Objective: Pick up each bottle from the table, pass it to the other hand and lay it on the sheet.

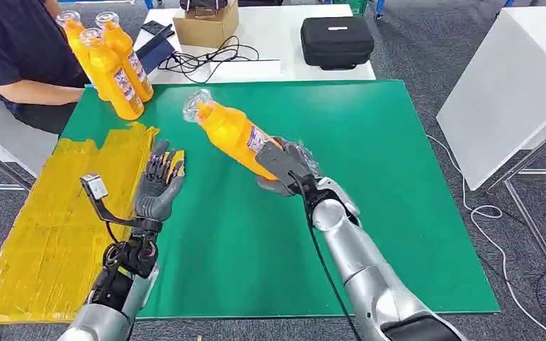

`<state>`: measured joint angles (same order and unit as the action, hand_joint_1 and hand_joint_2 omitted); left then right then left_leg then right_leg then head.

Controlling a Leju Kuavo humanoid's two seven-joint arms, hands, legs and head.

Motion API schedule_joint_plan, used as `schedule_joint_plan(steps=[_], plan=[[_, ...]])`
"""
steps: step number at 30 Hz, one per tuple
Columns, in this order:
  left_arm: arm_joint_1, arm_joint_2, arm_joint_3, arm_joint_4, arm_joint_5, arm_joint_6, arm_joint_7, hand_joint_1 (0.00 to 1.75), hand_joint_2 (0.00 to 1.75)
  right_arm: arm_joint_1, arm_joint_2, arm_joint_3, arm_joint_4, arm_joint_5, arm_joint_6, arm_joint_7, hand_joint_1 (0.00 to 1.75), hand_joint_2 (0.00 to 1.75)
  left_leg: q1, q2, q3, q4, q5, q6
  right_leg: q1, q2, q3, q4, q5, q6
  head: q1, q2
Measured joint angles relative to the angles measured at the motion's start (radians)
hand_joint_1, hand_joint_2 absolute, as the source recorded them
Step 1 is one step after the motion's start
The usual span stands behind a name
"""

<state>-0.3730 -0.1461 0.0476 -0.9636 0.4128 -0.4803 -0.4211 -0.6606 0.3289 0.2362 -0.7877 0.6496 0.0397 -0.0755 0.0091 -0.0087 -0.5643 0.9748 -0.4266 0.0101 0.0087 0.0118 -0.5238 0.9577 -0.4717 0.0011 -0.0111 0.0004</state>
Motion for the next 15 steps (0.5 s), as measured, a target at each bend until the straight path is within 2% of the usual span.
schedule_joint_plan(steps=[5, 7, 13, 15], plan=[[-0.008, -0.026, -0.062, -0.002, 0.048, 0.013, 0.006, 0.0, 1.75, -0.023, 0.027, 0.067, 0.086, -0.101, -0.011, 0.046, 1.75, 1.75, 0.0, 0.0, -0.001, 0.0, 0.0, 0.0, 0.0, 0.0, 0.0, 0.0, 0.0, 0.0, 0.0, 0.0], [-0.009, -0.029, -0.081, -0.009, 0.07, 0.026, 0.011, 0.0, 1.75, -0.037, 0.034, 0.14, 0.113, -0.206, -0.024, 0.074, 1.75, 1.75, 0.0, 0.0, -0.001, 0.0, 0.0, 0.0, 0.0, 0.0, 0.0, 0.0, 0.0, 0.0, 0.0, 0.0], [-0.008, -0.03, -0.085, -0.011, 0.074, 0.029, 0.013, 0.0, 1.75, -0.04, 0.035, 0.16, 0.118, -0.231, -0.027, 0.082, 1.75, 1.75, 0.0, 0.0, -0.001, 0.0, 0.0, 0.0, 0.0, 0.0, 0.0, 0.0, 0.0, 0.0, 0.0, 0.0], [-0.007, -0.031, -0.094, -0.019, 0.087, 0.037, 0.014, 0.0, 1.75, -0.048, 0.037, 0.21, 0.129, -0.293, -0.035, 0.101, 1.75, 1.75, 0.0, 0.0, -0.001, 0.0, 0.0, 0.0, 0.0, 0.0, 0.0, 0.0, 0.0, 0.0, 0.0, 0.0]])
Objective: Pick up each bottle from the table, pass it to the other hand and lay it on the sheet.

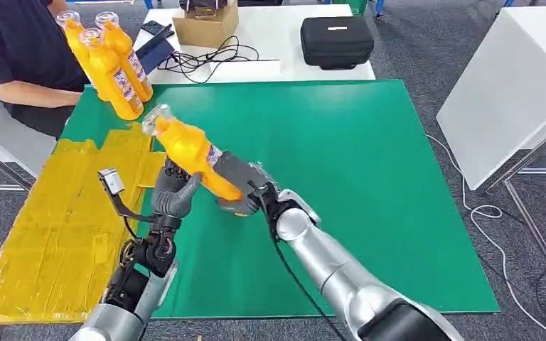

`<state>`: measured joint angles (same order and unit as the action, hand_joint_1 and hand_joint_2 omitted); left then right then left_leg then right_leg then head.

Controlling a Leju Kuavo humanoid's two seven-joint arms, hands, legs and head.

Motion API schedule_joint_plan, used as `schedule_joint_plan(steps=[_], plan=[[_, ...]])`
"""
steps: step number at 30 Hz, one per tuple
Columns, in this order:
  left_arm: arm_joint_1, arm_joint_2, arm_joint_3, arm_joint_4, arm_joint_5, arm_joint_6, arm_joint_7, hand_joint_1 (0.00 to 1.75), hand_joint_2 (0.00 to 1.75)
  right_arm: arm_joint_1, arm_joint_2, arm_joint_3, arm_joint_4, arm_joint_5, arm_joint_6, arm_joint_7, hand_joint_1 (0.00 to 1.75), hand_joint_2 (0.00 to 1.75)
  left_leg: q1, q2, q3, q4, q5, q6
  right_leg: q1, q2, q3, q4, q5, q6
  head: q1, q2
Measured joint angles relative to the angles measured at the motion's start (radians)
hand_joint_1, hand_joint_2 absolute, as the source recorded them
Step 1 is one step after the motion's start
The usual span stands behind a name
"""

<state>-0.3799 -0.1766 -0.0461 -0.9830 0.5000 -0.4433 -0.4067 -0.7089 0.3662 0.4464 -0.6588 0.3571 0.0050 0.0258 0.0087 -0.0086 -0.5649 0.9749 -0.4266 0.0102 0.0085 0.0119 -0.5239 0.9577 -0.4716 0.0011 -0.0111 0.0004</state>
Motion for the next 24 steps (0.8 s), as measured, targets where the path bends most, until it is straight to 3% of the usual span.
schedule_joint_plan(steps=[1, 3, 6, 13, 23, 24], plan=[[0.003, 0.0, -0.007, -0.009, 0.007, 0.005, 0.003, 0.0, 1.75, -0.007, 0.0, 0.051, 0.007, -0.052, -0.004, 0.014, 1.75, 1.75, 0.0, 0.0, 0.0, 0.0, 0.0, 0.0, 0.0, 0.0, 0.0, 0.0, 0.0, 0.0, 0.0, 0.0], [0.04, 0.0, -0.034, -0.093, 0.031, 0.04, 0.018, 0.0, 1.75, -0.051, 0.002, 0.339, 0.032, -0.292, -0.037, 0.081, 1.75, 1.75, 0.0, 0.0, 0.0, 0.0, 0.0, 0.0, 0.0, 0.0, -0.001, 0.0, 0.0, 0.0, 0.0, 0.0], [0.058, 0.0, -0.04, -0.13, 0.033, 0.055, 0.026, 0.0, 1.75, -0.074, 0.003, 0.46, 0.037, -0.352, -0.053, 0.095, 1.75, 1.75, 0.0, 0.0, -0.001, 0.0, 0.0, 0.0, 0.0, 0.0, -0.001, 0.0, 0.0, 0.0, 0.0, 0.0], [0.099, 0.008, -0.04, -0.186, 0.036, 0.074, 0.027, 0.0, 1.75, -0.117, 0.002, 0.645, 0.031, -0.399, -0.076, 0.151, 1.75, 1.75, 0.0, 0.001, -0.001, 0.0, 0.0, 0.0, 0.0, 0.001, -0.002, 0.0, 0.0, 0.0, 0.0, 0.0], [0.146, 0.016, -0.037, -0.233, 0.044, 0.082, 0.029, 0.0, 1.75, -0.143, 0.0, 0.768, 0.016, -0.377, -0.071, 0.194, 1.75, 1.75, 0.0, 0.001, -0.001, 0.0, 0.0, 0.0, 0.0, 0.001, -0.002, 0.0, 0.0, 0.0, 0.0, 0.0], [0.156, 0.019, -0.036, -0.24, 0.044, 0.086, 0.03, 0.44, 1.75, -0.141, 0.0, 0.782, 0.01, -0.365, -0.071, 0.207, 1.75, 1.75, 0.0, 0.001, -0.001, 0.0, 0.0, 0.0, 0.0, 0.001, -0.002, 0.0, 0.0, 0.0, 0.0, 0.0]])
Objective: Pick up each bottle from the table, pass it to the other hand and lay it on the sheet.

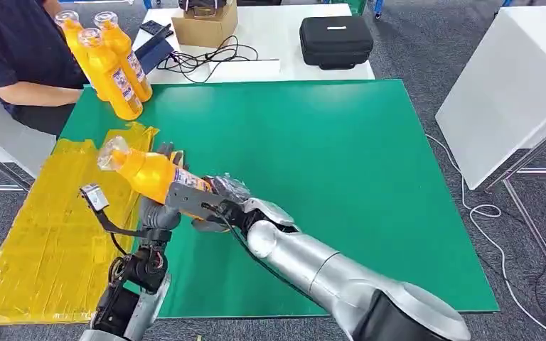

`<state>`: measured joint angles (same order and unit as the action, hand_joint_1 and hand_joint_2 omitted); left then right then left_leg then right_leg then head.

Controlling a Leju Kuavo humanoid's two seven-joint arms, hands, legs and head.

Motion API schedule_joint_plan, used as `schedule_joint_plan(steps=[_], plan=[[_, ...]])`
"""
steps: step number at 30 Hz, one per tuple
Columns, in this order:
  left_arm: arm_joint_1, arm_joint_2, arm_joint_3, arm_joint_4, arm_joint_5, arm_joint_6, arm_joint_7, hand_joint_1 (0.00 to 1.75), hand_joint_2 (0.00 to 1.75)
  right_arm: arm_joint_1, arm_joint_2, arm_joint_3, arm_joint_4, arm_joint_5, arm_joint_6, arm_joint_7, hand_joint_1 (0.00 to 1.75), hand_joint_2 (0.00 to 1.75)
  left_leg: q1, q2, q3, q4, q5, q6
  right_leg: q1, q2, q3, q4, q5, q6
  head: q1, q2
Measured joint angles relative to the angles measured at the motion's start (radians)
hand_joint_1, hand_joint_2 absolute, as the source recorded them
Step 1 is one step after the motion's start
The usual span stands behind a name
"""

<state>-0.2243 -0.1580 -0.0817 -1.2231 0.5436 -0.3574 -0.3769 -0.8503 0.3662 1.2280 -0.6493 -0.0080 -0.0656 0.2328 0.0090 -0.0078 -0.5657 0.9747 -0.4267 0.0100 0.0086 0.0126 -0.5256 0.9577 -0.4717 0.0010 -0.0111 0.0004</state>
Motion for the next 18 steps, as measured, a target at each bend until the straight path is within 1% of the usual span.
schedule_joint_plan(steps=[1, 6, 18], plan=[[0.013, 0.002, 0.002, -0.011, 0.0, 0.002, 0.001, 1.75, 1.75, 0.003, 0.0, 0.018, -0.009, 0.013, 0.003, 0.014, 1.75, 1.75, 0.0, 0.0, 0.0, 0.0, 0.0, 0.0, 0.0, 0.0, 0.0, 0.0, 0.0, 0.0, 0.0, 0.0], [0.051, 0.009, 0.009, -0.029, -0.002, 0.001, 0.002, 1.75, 1.75, 0.013, -0.002, 0.069, -0.021, 0.037, 0.009, 0.032, 1.75, 1.75, 0.0, 0.0, 0.0, 0.0, 0.0, 0.0, 0.0, 0.0, -0.001, 0.0, 0.0, 0.0, 0.0, 0.0], [0.084, 0.012, 0.014, -0.053, 0.004, -0.002, -0.009, 1.75, 1.75, 0.022, -0.002, 0.08, -0.021, 0.038, 0.022, 0.027, 1.75, 1.75, 0.0, 0.0, -0.001, 0.0, 0.0, 0.0, 0.0, 0.0, -0.001, 0.0, 0.0, 0.0, 0.0, 0.0]])
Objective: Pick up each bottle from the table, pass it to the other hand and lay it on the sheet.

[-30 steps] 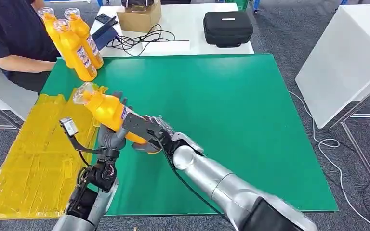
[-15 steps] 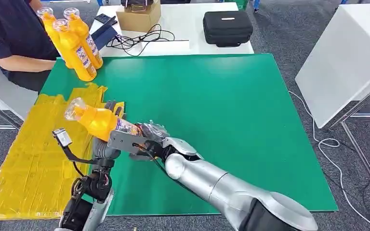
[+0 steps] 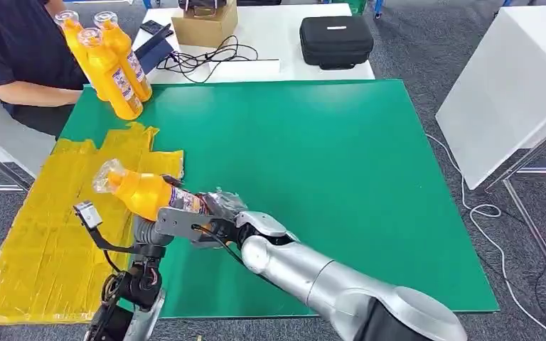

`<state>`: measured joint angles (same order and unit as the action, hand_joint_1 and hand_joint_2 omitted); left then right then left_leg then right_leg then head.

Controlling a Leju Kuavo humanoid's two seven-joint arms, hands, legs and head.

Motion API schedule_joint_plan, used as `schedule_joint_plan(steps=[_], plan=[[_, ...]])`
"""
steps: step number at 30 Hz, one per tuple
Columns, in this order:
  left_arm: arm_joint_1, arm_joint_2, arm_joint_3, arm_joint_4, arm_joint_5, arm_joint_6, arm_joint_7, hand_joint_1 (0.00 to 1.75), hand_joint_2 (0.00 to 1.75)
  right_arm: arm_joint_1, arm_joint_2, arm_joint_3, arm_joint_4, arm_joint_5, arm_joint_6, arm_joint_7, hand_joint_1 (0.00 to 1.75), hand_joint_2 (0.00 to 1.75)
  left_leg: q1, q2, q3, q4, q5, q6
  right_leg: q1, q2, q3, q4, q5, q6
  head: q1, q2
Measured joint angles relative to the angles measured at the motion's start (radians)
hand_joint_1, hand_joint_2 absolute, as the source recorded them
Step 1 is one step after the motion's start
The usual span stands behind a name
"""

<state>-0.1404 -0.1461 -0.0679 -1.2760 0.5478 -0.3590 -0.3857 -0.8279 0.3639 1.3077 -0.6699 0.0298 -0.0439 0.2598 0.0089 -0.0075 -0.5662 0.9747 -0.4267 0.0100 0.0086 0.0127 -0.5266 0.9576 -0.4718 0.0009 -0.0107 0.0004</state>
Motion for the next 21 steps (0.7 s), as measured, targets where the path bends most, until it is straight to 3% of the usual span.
schedule_joint_plan(steps=[1, 2, 6, 7, 17, 21], plan=[[0.002, 0.0, 0.0, -0.001, 0.0, 0.0, -0.001, 1.75, 1.75, 0.002, 0.0, 0.0, 0.0, 0.0, 0.0, -0.001, 0.3, 1.75, 0.0, 0.0, 0.0, 0.0, 0.0, 0.0, 0.0, 0.0, 0.0, 0.0, 0.0, 0.0, 0.0, 0.0], [0.004, 0.0, 0.001, -0.002, 0.0, -0.002, -0.001, 1.75, 1.75, 0.003, 0.0, 0.0, 0.0, -0.002, 0.0, -0.003, 0.0, 1.75, 0.0, 0.0, 0.0, 0.0, 0.0, 0.0, 0.0, 0.0, 0.0, 0.0, 0.0, 0.0, 0.0, 0.0], [0.006, 0.0, 0.005, -0.003, 0.0, -0.011, -0.009, 1.75, 1.75, 0.011, 0.0, -0.002, 0.006, 0.001, -0.024, -0.038, 0.0, 1.75, 0.0, 0.0, 0.0, 0.0, 0.0, 0.0, 0.0, 0.0, 0.0, 0.0, 0.0, 0.0, -0.001, 0.0], [0.007, 0.0, 0.006, -0.005, -0.003, -0.014, -0.011, 1.75, 1.75, 0.014, 0.0, -0.003, 0.009, 0.001, -0.042, -0.058, 0.0, 0.0, 0.0, 0.0, 0.0, 0.0, 0.0, 0.0, 0.0, 0.0, 0.0, 0.0, 0.0, 0.0, 0.0, 0.0], [0.013, -0.001, 0.01, -0.032, -0.019, -0.018, -0.023, 1.75, 1.75, 0.034, 0.0, -0.091, 0.032, 0.013, -0.111, -0.2, 0.0, 0.0, 0.0, 0.0, 0.0, 0.0, 0.0, 0.0, 0.0, 0.0, 0.0, 0.0, 0.0, 0.0, 0.0, 0.0], [0.015, 0.0, 0.011, -0.04, -0.111, 0.043, -0.07, 1.75, 1.75, 0.054, 0.0, -0.194, 0.031, 0.132, -0.159, -0.305, 0.0, 0.0, 0.0, -0.001, 0.0, 0.0, 0.0, 0.0, 0.0, 0.0, 0.0, 0.0, 0.0, 0.0, 0.0, 0.0]])
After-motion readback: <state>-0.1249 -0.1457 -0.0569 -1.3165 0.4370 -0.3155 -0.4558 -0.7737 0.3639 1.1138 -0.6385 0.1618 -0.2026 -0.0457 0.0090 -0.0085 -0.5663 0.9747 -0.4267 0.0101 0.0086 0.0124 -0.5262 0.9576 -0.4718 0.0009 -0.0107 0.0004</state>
